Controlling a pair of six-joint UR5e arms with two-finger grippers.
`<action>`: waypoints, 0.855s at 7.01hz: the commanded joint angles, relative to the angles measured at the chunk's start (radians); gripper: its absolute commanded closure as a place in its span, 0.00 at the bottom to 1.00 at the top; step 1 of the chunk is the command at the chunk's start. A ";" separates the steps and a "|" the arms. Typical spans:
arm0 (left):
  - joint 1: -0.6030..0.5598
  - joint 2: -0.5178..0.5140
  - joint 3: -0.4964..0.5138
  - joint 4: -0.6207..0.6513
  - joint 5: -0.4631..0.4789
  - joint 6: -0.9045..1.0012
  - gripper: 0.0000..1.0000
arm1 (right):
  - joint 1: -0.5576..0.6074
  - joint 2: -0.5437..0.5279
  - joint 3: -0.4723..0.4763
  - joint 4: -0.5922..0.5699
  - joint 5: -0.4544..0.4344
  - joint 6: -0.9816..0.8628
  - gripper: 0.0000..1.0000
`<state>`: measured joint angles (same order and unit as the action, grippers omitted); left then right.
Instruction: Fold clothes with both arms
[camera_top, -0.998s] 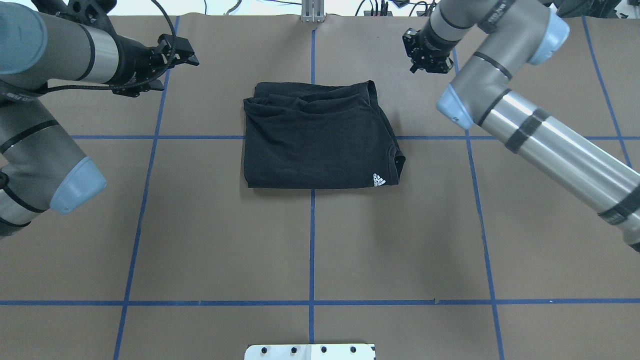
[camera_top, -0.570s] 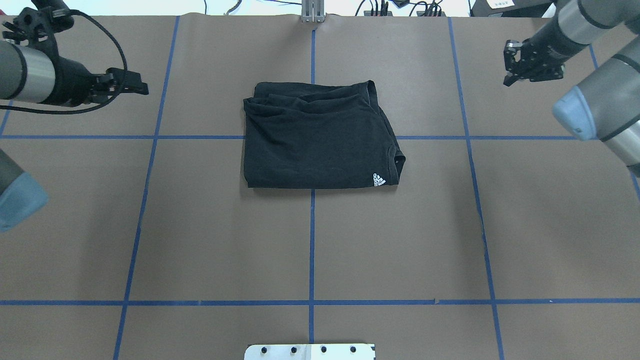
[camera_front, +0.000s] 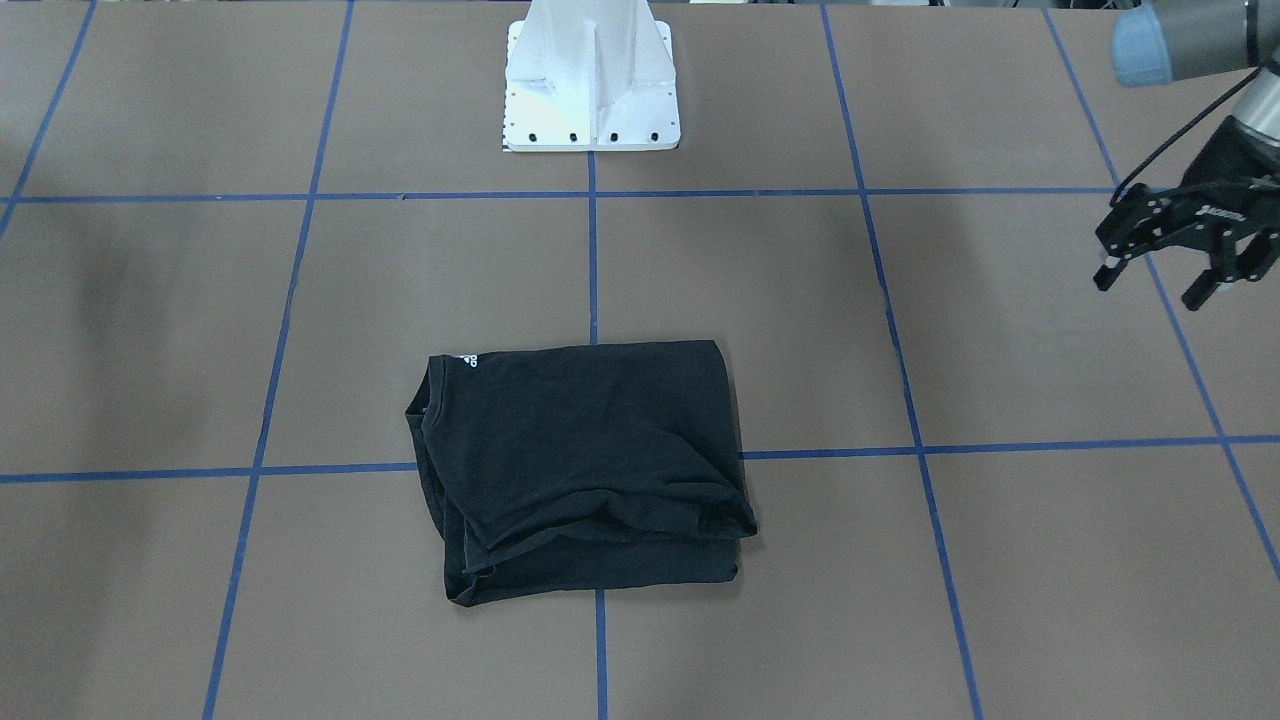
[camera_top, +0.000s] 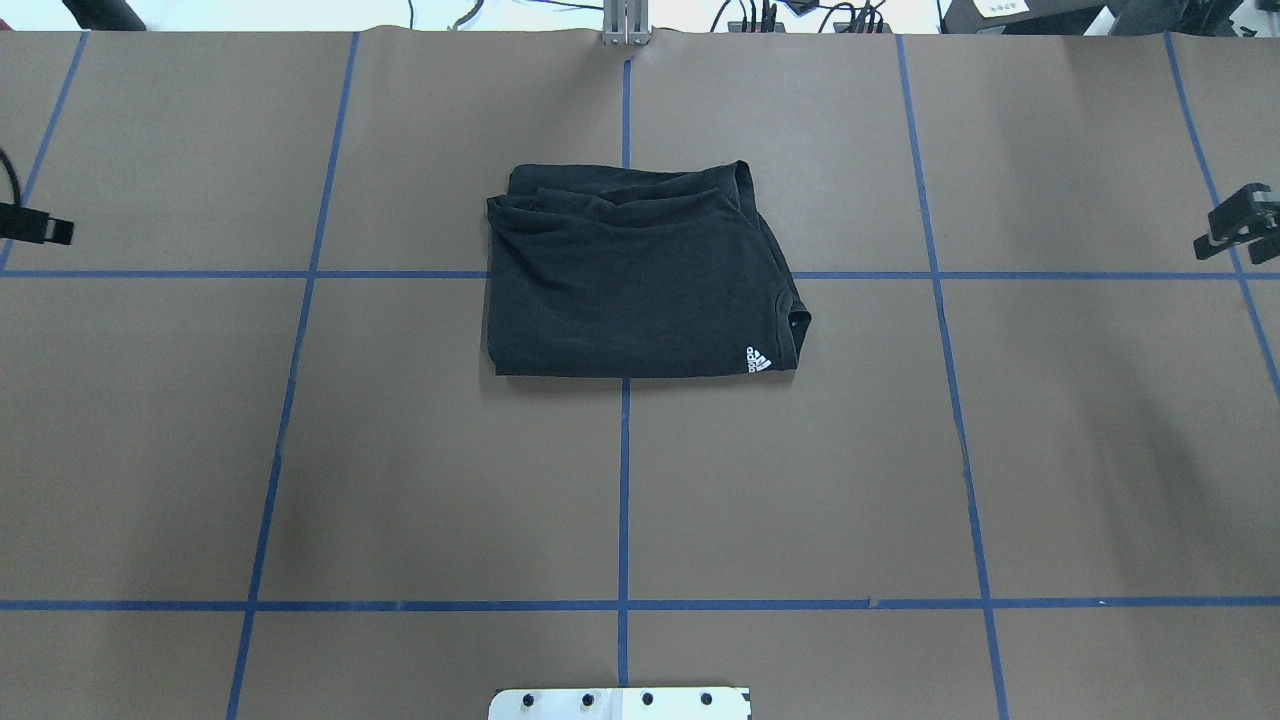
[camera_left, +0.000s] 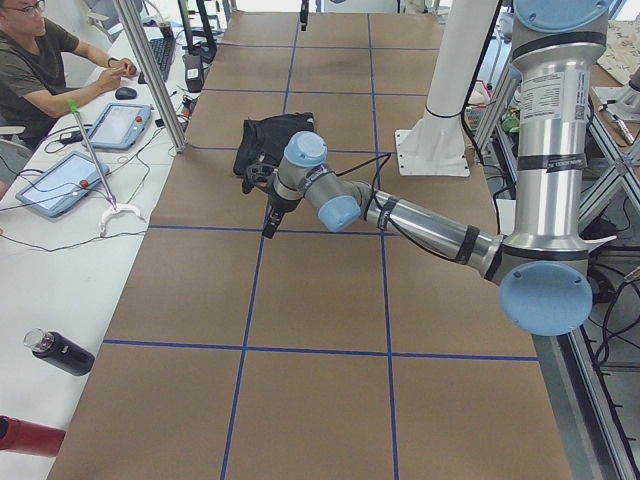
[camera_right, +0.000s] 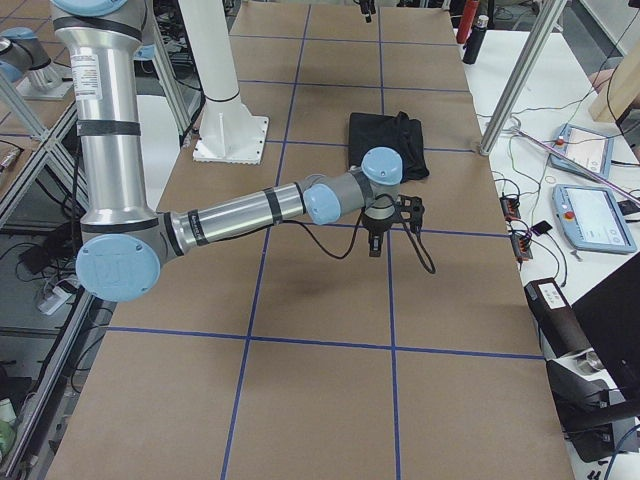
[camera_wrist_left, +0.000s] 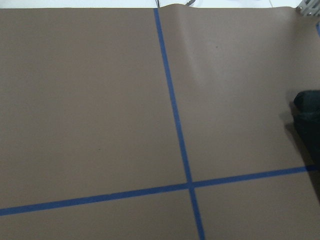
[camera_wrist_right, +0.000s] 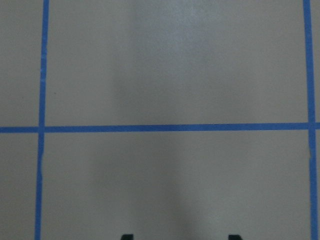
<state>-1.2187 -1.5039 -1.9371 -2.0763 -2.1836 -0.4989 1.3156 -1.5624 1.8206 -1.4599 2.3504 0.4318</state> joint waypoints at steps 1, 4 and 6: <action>-0.117 0.045 0.009 0.126 -0.025 0.319 0.00 | 0.091 -0.045 -0.001 -0.154 0.007 -0.387 0.00; -0.227 0.093 0.047 0.185 -0.068 0.453 0.00 | 0.152 -0.041 -0.004 -0.270 -0.003 -0.538 0.00; -0.272 0.156 0.089 0.176 -0.182 0.517 0.00 | 0.151 -0.038 -0.004 -0.272 0.001 -0.506 0.00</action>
<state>-1.4671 -1.3945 -1.8620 -1.8951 -2.3116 -0.0219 1.4655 -1.6019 1.8170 -1.7295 2.3510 -0.0879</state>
